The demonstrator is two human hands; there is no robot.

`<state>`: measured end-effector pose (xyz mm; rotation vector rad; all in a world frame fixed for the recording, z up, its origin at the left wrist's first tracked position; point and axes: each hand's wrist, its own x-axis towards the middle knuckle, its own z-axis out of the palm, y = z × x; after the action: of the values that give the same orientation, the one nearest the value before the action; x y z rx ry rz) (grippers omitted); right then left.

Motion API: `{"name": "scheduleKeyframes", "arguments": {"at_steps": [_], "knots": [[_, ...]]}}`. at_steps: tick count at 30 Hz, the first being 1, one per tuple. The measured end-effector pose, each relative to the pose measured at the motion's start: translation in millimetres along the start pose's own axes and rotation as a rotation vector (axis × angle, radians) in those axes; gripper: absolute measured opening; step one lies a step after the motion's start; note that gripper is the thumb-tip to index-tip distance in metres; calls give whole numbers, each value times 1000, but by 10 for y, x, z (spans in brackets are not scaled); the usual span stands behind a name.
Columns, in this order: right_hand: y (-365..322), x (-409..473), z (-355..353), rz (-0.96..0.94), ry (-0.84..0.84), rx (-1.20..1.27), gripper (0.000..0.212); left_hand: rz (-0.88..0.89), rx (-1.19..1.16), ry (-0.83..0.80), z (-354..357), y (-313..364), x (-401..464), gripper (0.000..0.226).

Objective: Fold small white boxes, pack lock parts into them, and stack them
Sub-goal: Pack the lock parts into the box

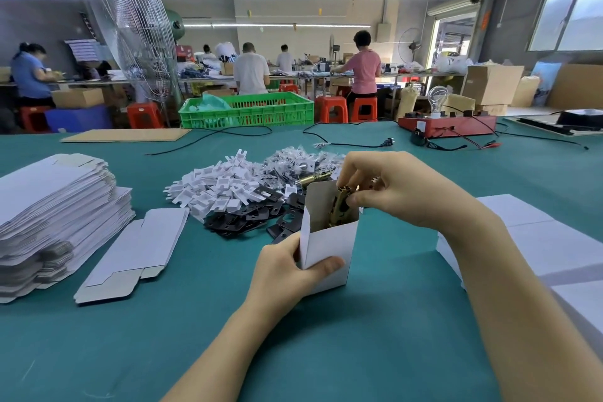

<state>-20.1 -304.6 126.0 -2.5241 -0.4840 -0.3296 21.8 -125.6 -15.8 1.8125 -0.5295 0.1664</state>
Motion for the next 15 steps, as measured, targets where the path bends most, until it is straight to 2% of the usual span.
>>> {"name": "scheduleKeyframes", "arguments": {"at_steps": [15], "knots": [[116,66,100,-35,3,-223,14,-49,-24,6,-12,19,1,26]]}}
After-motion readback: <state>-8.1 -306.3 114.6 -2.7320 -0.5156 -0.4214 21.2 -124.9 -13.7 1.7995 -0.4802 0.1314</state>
